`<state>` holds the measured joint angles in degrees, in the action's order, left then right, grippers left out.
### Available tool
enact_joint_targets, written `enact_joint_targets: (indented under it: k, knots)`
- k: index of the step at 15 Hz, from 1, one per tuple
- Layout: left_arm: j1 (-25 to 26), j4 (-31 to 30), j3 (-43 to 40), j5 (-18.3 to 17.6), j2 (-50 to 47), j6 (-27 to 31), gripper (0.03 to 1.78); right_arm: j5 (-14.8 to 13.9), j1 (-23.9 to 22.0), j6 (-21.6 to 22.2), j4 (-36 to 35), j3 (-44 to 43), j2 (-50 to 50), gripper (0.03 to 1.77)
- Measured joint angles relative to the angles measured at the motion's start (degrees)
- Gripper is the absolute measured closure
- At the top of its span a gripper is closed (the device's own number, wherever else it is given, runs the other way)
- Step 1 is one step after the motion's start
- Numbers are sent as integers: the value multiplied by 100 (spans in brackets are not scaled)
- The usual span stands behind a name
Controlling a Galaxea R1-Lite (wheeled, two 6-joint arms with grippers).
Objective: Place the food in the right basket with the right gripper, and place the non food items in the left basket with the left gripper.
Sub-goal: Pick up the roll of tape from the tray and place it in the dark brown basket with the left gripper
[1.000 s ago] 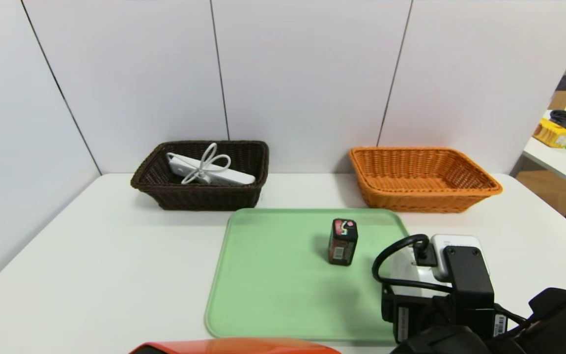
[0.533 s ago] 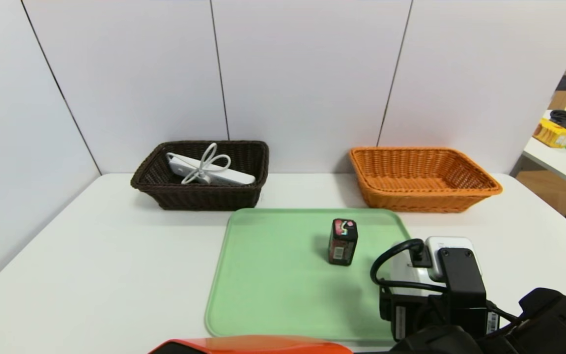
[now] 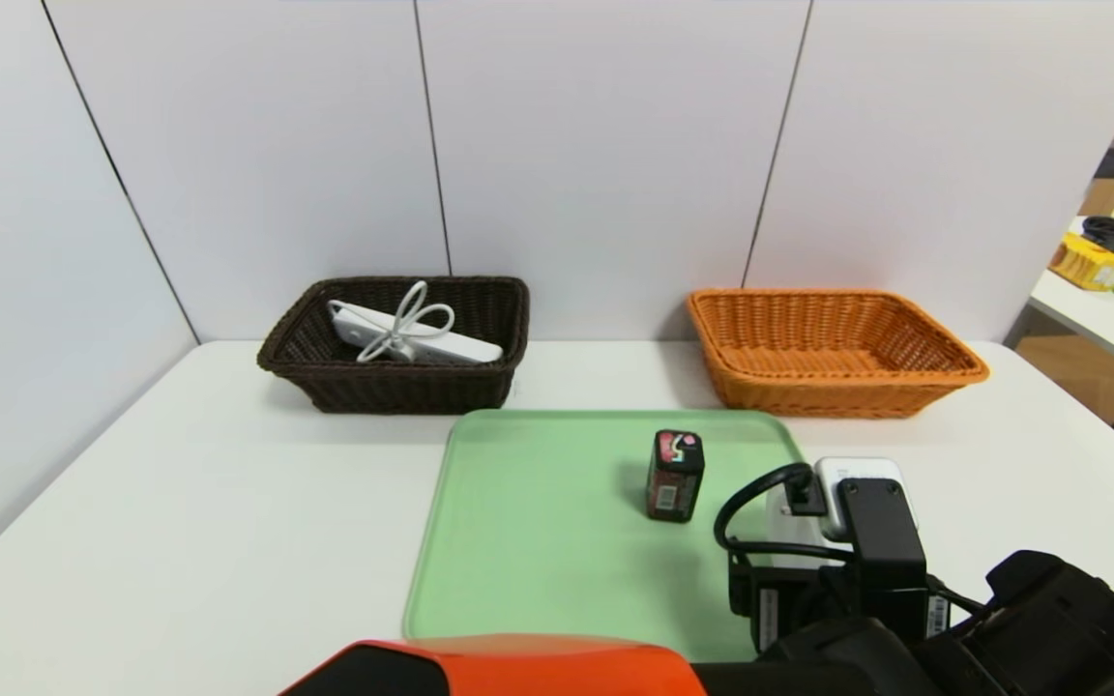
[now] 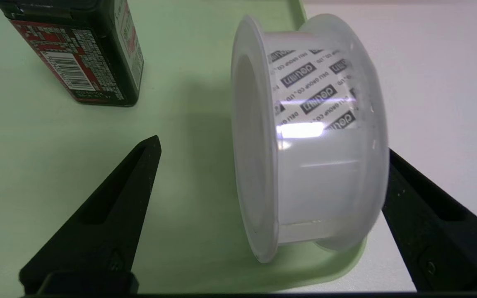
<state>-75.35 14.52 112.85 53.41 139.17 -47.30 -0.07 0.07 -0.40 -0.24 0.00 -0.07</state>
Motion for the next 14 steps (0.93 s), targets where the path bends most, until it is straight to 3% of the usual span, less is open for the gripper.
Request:
enact_joint_targets:
  k: [7,8,11,14]
  knots:
    - [62,-20,0,69,85,6,12,-2,0,0,2,0,0,10]
    - [62,-20,0,78,85,1,20,-2,0,-1,0,0,0,10]
    - [66,-22,0,84,91,-20,68,-2,0,5,2,0,0,10]
    - [57,-27,0,84,96,-30,101,0,0,0,0,0,0,10]
